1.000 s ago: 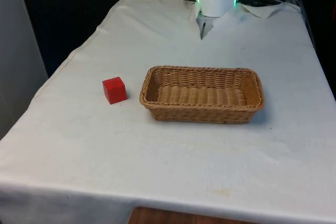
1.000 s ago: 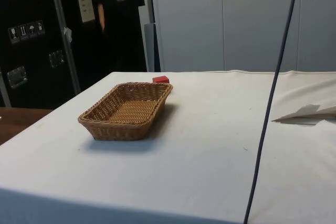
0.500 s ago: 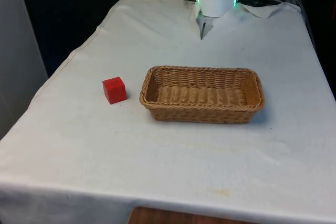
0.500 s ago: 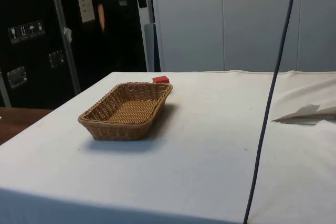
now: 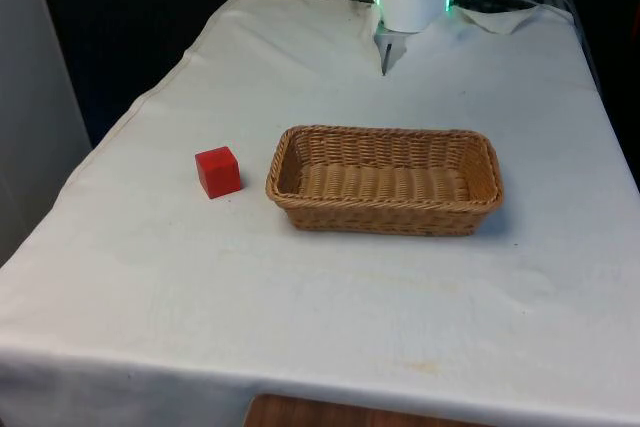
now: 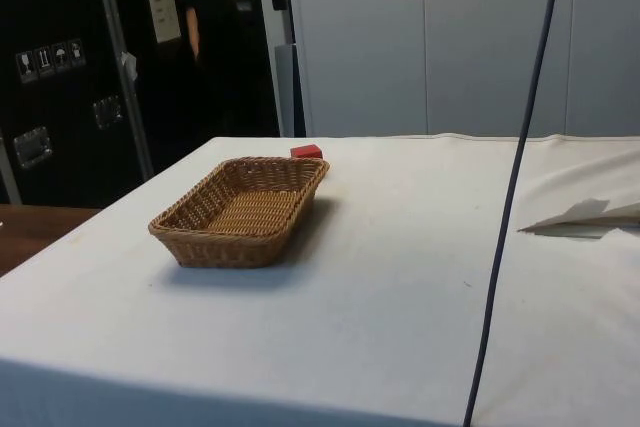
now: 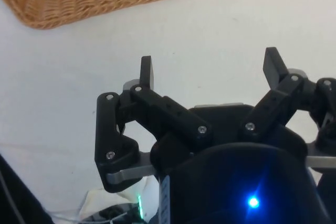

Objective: Pick up the cube and place it into the basket.

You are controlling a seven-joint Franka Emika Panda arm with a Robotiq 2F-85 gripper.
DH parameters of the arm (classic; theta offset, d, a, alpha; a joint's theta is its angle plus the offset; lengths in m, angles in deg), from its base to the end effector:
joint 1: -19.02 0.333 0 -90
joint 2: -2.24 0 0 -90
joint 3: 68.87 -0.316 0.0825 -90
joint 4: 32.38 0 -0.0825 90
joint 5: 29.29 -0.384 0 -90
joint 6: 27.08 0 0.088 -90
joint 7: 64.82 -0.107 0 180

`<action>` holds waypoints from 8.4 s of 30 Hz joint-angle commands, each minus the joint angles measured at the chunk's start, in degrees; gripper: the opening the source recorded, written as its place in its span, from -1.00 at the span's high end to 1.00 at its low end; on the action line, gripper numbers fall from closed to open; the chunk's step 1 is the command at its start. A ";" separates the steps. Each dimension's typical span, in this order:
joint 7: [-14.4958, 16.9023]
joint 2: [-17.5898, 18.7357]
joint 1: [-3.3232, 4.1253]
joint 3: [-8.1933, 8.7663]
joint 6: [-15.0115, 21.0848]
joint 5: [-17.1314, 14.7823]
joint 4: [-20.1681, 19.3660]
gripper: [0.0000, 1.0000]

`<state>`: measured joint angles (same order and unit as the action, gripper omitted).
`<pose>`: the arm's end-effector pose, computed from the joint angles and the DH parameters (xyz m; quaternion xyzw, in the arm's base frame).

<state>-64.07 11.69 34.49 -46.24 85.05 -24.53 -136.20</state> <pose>0.5990 -0.0701 0.4544 0.9968 -0.0377 -0.0088 0.0695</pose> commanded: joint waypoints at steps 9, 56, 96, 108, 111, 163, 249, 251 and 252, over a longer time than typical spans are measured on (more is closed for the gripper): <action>-0.46 0.80 -0.11 1.89 2.64 2.01 -0.29 -1.00; -16.27 4.01 -0.23 2.75 6.47 1.89 -0.74 -1.00; -28.25 11.75 -0.29 5.73 22.80 2.18 -6.19 -1.00; -31.80 12.83 -0.23 6.53 24.81 3.04 -6.13 -1.00; -32.60 13.18 -0.17 6.99 25.61 3.27 -6.25 -1.00; -45.09 22.80 0.34 10.54 45.32 3.32 -11.86 -1.00; -51.57 36.55 0.63 10.37 55.92 2.23 -8.14 -1.00; -51.51 36.50 0.63 10.37 56.04 2.23 -8.25 -1.00; -51.39 36.44 0.52 10.26 56.15 2.23 -8.31 -1.00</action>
<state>-115.47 48.25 34.95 -35.98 140.68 -22.35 -144.22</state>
